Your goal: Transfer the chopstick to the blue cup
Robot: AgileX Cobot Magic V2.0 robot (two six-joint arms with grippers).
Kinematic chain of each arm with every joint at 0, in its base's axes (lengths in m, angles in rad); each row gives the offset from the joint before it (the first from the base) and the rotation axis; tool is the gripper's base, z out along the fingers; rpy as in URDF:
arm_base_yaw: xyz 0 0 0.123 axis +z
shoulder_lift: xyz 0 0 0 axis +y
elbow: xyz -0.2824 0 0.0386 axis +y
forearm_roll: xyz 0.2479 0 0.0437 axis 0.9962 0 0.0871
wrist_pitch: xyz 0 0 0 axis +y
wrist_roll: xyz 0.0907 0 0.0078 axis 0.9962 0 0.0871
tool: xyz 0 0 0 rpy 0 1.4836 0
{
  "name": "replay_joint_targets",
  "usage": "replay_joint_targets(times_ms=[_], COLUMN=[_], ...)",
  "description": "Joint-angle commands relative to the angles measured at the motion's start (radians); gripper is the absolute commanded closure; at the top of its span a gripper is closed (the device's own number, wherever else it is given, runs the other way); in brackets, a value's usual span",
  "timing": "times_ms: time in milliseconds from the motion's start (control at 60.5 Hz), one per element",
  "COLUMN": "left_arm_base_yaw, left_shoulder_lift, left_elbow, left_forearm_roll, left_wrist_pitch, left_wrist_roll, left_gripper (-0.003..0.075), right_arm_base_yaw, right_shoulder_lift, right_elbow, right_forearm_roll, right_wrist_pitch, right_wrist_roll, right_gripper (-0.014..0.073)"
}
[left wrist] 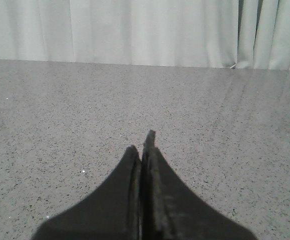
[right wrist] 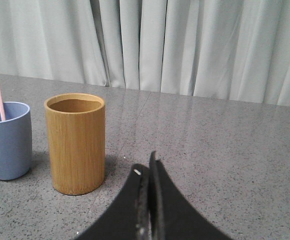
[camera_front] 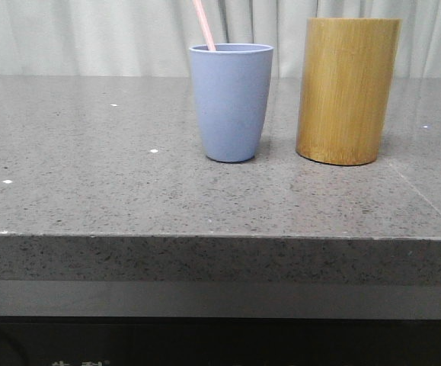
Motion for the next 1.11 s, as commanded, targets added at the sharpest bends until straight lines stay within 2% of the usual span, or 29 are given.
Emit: replay_joint_targets(times_ms=[0, 413, 595, 810, 992, 1025, 1091], left_arm_base_yaw=[0.002, 0.002, 0.002, 0.002, 0.002, 0.002, 0.002], left_shoulder_lift=[0.012, -0.03, -0.13, -0.126, -0.126, -0.126, -0.126], left_elbow=[-0.026, 0.019, 0.144, 0.261, 0.375, 0.369, 0.371], left_forearm_roll=[-0.008, -0.008, -0.008, -0.019, -0.019, -0.019, -0.019], left_wrist_pitch=[-0.085, -0.126, -0.207, -0.245, -0.372, -0.33, -0.35], left_wrist_roll=[-0.006, -0.008, -0.008, -0.008, -0.008, -0.008, -0.008], left_gripper=[0.0739, 0.0739, 0.0739, 0.0739, 0.0739, 0.0739, 0.0739], right_arm_base_yaw=[-0.006, -0.006, -0.006, -0.006, -0.006, -0.006, -0.006], right_shoulder_lift=[0.012, 0.012, 0.012, 0.012, 0.012, 0.012, 0.012], right_elbow=[-0.022, -0.022, -0.022, -0.022, -0.022, -0.022, -0.022], right_forearm_roll=[0.003, 0.003, 0.003, 0.003, 0.003, 0.003, 0.003], right_wrist_pitch=[-0.088, -0.087, -0.087, -0.083, -0.083, -0.083, -0.083], right_wrist_roll=[-0.003, -0.003, -0.003, -0.003, -0.003, -0.003, -0.003], right_gripper=[0.0702, 0.0704, 0.0704, 0.0704, 0.0704, 0.0704, 0.0704])
